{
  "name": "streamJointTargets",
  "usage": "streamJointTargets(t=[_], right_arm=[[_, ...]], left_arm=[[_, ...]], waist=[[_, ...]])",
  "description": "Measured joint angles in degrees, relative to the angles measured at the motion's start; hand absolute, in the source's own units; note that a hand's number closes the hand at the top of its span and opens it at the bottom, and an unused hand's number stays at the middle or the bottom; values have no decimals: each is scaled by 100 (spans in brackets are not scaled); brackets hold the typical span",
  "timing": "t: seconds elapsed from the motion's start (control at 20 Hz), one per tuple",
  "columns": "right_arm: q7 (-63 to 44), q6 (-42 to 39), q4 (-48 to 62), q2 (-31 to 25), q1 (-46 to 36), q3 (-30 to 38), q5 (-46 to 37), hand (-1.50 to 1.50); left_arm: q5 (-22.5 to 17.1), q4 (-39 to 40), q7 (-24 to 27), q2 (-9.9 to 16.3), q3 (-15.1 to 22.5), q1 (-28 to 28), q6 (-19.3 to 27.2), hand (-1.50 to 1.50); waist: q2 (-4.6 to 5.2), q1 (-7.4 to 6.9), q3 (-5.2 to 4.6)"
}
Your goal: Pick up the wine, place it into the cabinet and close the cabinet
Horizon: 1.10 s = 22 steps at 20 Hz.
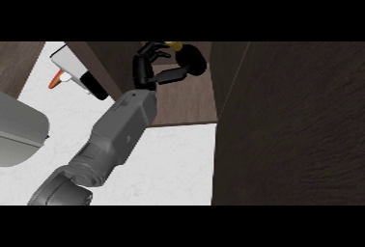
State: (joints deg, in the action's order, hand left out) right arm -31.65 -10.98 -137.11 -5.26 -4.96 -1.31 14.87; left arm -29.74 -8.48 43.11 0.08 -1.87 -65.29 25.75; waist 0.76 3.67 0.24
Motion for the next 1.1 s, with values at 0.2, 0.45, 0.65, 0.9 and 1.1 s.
streamJointTargets(t=[0.2, 0.45, 0.65, 0.9, 1.1], right_arm=[[-75, 61, 8, -18, -125, 49, 4, -150], [16, -6, 9, 14, -8, -13, 10, -150], [123, -84, 20, -9, 85, 72, 20, -150], [118, -92, 25, 0, 83, 29, 25, -150], [102, -62, 19, 13, 56, -9, 23, -150]], left_arm=[[82, 134, 27, 6, -2, -28, 177, -150], [199, 285, 135, 3, 41, 58, 361, -150], [291, 350, 156, 12, 79, 98, 429, -150], [260, 279, 283, -1, -19, 148, 431, -150], [270, 228, 448, -11, -59, 212, 360, -150]], waist=[[16, 19, -5], [37, 62, -11], [42, 73, -11], [44, 78, -9], [46, 90, -7]])
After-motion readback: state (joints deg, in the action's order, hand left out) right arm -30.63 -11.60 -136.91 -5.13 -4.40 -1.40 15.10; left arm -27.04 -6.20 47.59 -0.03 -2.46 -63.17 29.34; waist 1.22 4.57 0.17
